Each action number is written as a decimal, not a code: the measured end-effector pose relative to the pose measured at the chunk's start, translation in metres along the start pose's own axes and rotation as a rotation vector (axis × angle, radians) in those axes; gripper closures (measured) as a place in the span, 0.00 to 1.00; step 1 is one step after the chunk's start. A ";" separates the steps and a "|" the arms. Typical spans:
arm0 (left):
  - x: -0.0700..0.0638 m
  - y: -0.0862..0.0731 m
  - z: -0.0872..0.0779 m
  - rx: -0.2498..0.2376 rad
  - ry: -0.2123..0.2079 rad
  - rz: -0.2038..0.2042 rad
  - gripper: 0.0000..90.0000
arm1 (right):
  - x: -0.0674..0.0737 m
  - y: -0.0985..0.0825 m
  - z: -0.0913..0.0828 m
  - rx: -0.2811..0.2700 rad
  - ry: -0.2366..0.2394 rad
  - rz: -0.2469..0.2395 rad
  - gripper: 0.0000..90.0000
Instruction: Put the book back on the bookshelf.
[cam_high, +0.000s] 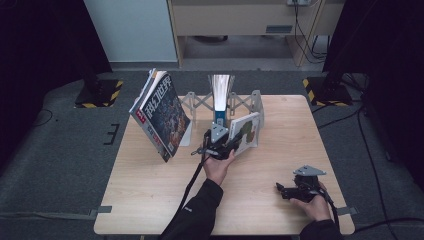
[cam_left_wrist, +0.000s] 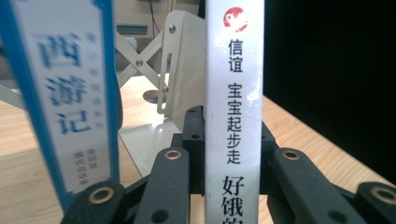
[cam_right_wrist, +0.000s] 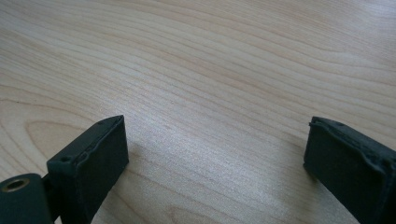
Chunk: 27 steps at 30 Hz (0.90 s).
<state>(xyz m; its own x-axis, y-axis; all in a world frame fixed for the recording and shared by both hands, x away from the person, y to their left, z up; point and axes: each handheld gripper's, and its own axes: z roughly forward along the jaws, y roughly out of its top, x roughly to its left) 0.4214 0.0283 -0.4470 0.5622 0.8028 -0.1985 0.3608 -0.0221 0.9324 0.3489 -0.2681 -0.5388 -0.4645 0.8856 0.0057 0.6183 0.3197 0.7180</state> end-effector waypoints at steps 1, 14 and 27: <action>0.000 -0.001 0.002 0.003 0.003 0.000 0.83 | 0.000 0.000 0.000 0.000 0.000 -0.001 0.07; 0.005 -0.021 0.006 -0.004 0.024 0.029 0.82 | 0.001 0.000 0.000 0.001 0.005 -0.005 0.07; 0.003 -0.061 0.002 0.161 0.014 0.100 0.81 | 0.002 0.000 0.001 0.005 0.000 -0.001 0.06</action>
<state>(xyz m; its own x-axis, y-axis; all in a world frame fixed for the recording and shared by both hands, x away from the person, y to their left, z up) 0.4023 0.0311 -0.5045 0.5910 0.8001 -0.1024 0.4188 -0.1958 0.8867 0.3486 -0.2660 -0.5388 -0.4653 0.8851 0.0049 0.6207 0.3224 0.7147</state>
